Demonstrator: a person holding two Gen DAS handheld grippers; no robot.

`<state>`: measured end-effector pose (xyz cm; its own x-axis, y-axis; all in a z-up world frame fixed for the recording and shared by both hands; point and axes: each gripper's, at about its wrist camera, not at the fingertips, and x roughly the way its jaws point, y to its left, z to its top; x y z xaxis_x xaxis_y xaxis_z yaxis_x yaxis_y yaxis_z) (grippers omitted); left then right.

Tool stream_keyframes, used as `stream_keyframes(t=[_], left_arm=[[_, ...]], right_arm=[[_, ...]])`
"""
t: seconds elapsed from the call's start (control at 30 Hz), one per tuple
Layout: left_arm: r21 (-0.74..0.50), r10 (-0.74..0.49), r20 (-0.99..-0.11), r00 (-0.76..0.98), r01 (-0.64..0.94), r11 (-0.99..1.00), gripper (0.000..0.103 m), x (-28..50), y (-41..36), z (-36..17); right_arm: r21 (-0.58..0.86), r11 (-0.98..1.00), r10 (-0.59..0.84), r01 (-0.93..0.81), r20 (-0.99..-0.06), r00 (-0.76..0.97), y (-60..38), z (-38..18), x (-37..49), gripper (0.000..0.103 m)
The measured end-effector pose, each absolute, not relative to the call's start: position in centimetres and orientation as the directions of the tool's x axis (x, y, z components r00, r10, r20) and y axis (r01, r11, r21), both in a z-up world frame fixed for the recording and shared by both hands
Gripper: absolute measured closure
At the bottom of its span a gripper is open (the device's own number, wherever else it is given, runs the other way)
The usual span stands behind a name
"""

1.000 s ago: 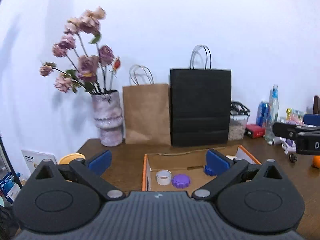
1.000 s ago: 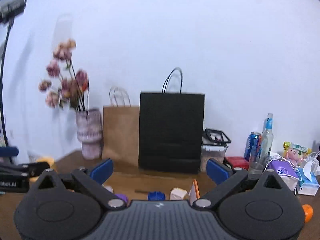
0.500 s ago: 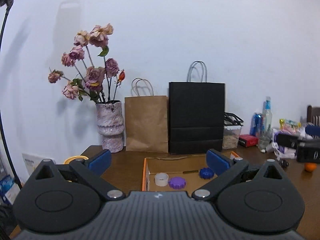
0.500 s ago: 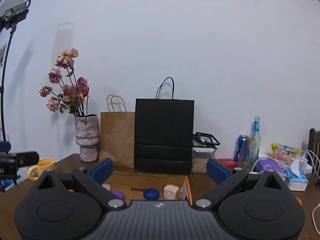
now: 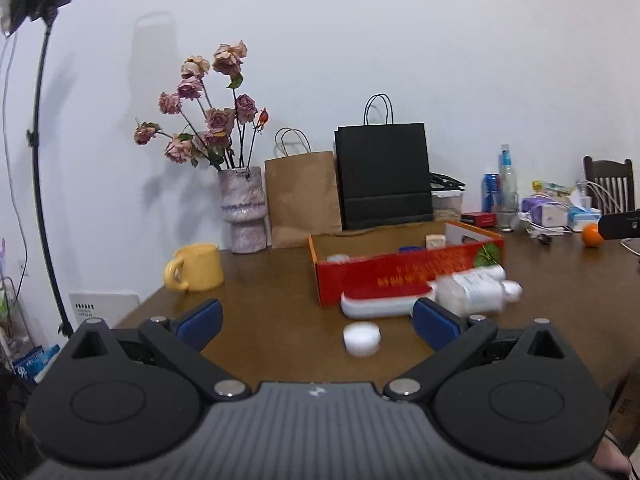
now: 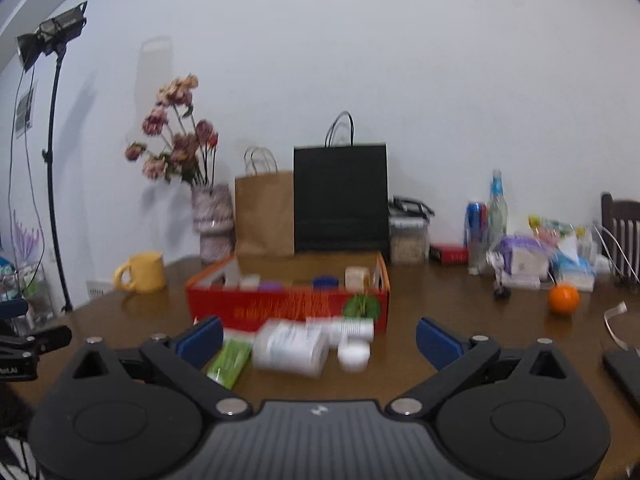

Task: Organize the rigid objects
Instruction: 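Lift both tools out of the box and back toward the table, then grasp the white bottle cap with the left tool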

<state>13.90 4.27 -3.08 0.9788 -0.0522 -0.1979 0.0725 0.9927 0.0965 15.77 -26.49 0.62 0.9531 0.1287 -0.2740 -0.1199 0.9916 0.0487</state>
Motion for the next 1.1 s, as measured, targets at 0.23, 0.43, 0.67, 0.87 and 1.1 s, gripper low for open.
stream_keyframes(t=[0.23,0.43,0.67,0.87,1.1], left_arm=[[0.155,-0.066,-0.230,0.971,0.103,0.983,0.000,11.0,4.6,-4.3],[0.071,-0.048,-0.248,0.968,0.068,0.995,0.000,12.5,5.0,-3.4],[0.107,-0.083,-0.307,0.948,0.121,0.987,0.000,17.2,2.8,-4.9],[0.035,-0.125,-0.398,0.909,0.151,0.988,0.004,24.6,2.1,-5.0],[0.008,-0.152,-0.503,0.851,0.180,0.984,0.023,31.9,1.4,-6.5]], right_arm=[[-0.028,0.989,0.129,-0.146,-0.326,0.937,-25.1,-2.1,10.7,0.000],[-0.048,0.990,0.111,-0.134,-0.328,0.938,-24.6,-2.0,11.9,0.000],[-0.052,0.986,0.123,-0.156,-0.398,0.909,-26.1,-3.5,16.7,0.012],[-0.019,0.992,0.102,-0.123,-0.450,0.887,-28.4,-3.9,24.1,0.023],[0.004,0.990,0.122,-0.141,-0.525,0.842,-28.6,-5.9,33.2,0.026]])
